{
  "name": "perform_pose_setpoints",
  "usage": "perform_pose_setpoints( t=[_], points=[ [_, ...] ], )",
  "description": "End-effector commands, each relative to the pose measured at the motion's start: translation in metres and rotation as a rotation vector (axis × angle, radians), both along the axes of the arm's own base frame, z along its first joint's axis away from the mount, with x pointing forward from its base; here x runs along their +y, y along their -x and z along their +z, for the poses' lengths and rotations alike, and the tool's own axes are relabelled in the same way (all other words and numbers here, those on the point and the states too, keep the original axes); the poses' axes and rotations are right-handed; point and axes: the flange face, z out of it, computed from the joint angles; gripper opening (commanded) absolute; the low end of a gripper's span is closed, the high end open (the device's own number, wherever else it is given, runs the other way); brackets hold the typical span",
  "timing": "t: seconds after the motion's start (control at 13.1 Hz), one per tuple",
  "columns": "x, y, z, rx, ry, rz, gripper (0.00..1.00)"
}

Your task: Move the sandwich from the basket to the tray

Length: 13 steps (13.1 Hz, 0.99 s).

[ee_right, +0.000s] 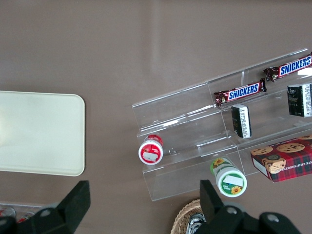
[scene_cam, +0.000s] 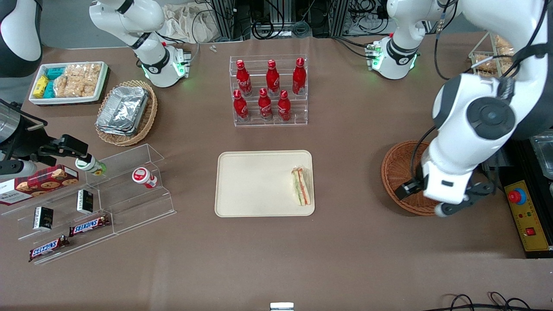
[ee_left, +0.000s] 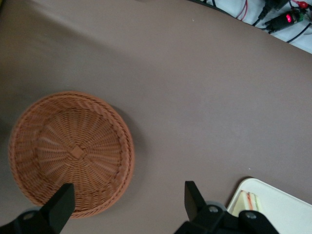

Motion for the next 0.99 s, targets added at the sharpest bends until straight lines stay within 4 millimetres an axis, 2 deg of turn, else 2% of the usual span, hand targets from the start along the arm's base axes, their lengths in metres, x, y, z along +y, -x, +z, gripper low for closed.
perform_pose_setpoints(
  t=[0.0, 0.23, 0.61, 0.84, 0.92],
  points=[
    [0.030, 0.028, 0.030, -0.035, -0.029, -0.058, 1.00],
    [0.060, 0.044, 0.052, -0.009, -0.031, -0.136, 1.00],
    [0.117, 0.053, 0.079, 0.031, 0.017, -0.261, 1.00],
    [0.130, 0.057, 0.108, 0.074, 0.046, -0.233, 1.00],
    [0.131, 0.055, 0.106, 0.080, 0.045, -0.234, 1.00]
  ],
)
